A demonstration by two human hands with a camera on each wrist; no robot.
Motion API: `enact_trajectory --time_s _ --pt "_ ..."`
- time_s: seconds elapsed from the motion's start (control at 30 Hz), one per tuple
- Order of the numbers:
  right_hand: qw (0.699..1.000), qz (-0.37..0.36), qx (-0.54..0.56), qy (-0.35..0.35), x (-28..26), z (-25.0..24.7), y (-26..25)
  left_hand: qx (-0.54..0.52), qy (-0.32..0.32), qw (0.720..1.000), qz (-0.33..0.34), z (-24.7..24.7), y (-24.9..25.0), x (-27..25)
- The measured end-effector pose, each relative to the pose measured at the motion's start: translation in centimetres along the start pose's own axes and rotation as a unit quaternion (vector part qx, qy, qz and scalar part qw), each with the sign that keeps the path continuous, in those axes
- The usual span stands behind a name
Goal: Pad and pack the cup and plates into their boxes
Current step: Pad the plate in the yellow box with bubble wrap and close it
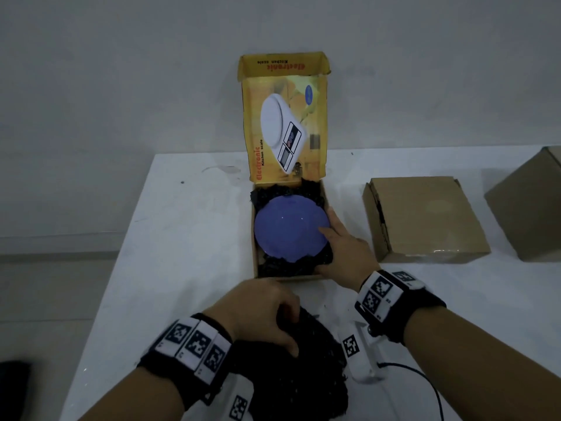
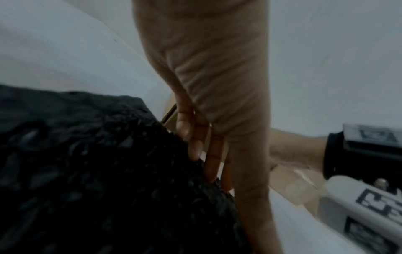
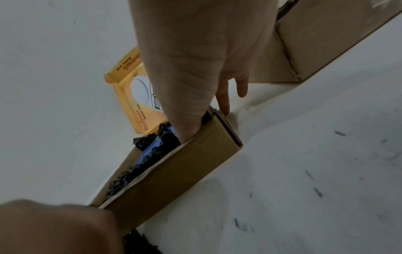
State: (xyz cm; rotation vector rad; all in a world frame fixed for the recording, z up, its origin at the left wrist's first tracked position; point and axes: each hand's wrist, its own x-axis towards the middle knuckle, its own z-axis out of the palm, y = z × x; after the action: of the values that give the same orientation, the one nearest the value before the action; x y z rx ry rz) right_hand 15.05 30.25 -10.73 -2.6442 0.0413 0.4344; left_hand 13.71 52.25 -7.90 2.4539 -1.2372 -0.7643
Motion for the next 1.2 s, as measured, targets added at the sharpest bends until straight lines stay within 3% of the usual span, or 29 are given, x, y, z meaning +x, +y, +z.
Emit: enact_trajectory --time_s 0.07,0.17,0.3,0.4,0.53,0.6,0.67,0.73,0.9,0.97,1.03,1.1,1.2 --pt "1.000 -0.003 -0.008 -0.006 0.1 0.0 0.2 0.011 -0.026 1.000 0.004 0.9 0.1 0.3" --pt "1.000 -0.006 -0.016 -0.022 0.1 -0.2 0.4 -0.010 -0.011 1.000 0.008 1.1 -0.6 0.5" --pt "0.999 -0.021 -0.023 -0.029 -0.3 -0.5 0.5 -0.142 0.063 0.988 -0.012 -0.2 -1.2 0.4" --pt "0.998 -0.032 -0.018 -0.046 -0.5 -1.2 0.6 -0.262 0.169 0.949 -0.045 -1.8 -1.8 0.4" --pt "0.997 -0.036 -0.021 -0.059 -0.2 -1.6 1.0 -0.313 0.327 0.883 -0.123 -3.7 -2.2 1.6" --pt "0.997 -0.037 -0.023 -0.064 -0.1 -1.5 1.0 -0.353 0.341 0.857 -0.157 -4.5 -1.8 2.0" --pt "0.997 -0.035 -0.034 -0.064 0.0 -1.4 1.1 -0.338 0.314 0.870 -0.172 -4.5 -1.9 2.3" --pt "0.997 -0.030 -0.042 -0.064 0.1 -1.2 1.3 -0.248 0.314 0.896 -0.194 -3.9 -2.5 2.7" --pt "0.996 -0.033 -0.053 -0.061 0.1 -0.9 1.3 -0.028 0.429 0.881 -0.196 -3.2 -3.9 2.0" --pt "0.996 -0.035 -0.052 -0.062 0.1 -0.9 1.2 0.068 0.427 0.883 -0.185 -3.6 -4.2 1.5" --pt "0.996 -0.035 -0.051 -0.062 0.2 -0.8 1.2 0.099 0.385 0.908 -0.134 -3.6 -4.2 1.5" --pt "0.996 -0.033 -0.053 -0.062 0.2 -0.7 1.3 0.116 0.300 0.944 -0.071 -2.9 -4.0 1.6" --pt "0.996 -0.037 -0.054 -0.059 0.2 -0.7 1.3 0.117 0.210 0.963 -0.124 -2.5 -3.1 1.4"
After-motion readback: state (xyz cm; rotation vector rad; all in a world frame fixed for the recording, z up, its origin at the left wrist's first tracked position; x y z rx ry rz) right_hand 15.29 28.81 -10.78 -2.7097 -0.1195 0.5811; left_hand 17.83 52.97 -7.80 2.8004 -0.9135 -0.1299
